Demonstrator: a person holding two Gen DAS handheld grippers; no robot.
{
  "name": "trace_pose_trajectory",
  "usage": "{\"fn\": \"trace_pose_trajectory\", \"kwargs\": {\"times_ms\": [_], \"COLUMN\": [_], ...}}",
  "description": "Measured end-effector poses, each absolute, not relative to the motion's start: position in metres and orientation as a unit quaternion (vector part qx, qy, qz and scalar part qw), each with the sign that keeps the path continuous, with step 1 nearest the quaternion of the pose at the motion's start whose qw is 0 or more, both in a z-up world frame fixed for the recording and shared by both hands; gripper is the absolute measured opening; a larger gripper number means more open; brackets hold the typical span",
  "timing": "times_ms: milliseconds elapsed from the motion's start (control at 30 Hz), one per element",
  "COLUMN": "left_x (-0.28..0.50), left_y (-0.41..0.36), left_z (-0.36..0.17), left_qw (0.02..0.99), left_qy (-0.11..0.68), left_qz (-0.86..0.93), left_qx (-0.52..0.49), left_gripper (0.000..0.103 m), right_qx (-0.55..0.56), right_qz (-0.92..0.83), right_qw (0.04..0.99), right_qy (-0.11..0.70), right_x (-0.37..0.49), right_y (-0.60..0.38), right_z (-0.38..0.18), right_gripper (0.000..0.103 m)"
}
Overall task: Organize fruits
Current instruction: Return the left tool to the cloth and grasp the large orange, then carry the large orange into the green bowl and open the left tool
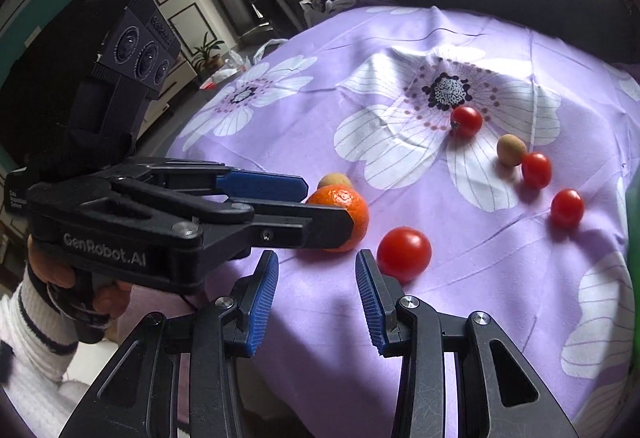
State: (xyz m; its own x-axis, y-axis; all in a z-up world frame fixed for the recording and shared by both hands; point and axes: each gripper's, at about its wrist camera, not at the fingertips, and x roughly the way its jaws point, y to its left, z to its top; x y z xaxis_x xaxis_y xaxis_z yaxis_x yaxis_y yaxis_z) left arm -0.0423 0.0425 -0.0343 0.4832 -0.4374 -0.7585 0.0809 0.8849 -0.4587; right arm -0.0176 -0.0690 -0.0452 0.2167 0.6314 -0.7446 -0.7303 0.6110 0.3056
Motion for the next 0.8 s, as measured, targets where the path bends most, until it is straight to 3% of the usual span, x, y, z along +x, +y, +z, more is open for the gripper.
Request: {"fn": "trace_pose_trajectory", "kwargs": {"times_ms": [100,267,633,800], "left_x": [-0.041,-0.037,-0.037,-0.038], "left_y": [0.042,0.046,0.045,0.042], "left_z": [-0.038,-0.041,-0.043,-0.037], "left_qw": [0.839,0.835,0.838,0.843], "left_qy": [0.488,0.491,0.492,0.488], "left_qz": [-0.157,-0.159,-0.15,-0.144], "left_qx": [-0.182,-0.19,-0.183,-0.174], "left_gripper": [0.061,0.045,0.041,0.041], "right_qx": [-0.064,-0.075,-0.088,-0.081], "right_qz": [0.425,0.422,0.423,0.421], "right_qw": [0.781,0.78,0.783,0.788], "right_qy": [0.453,0.456,0.448,0.443], "right_x": [-0.012,-0.004,0.003,0.002], "right_y": [-0.063,-0.056,-0.046,-0.048], "right_z": [-0.049,-0.052,-0.055,-0.054], "right_gripper": [0.042,0.043,0.043,0.039]}}
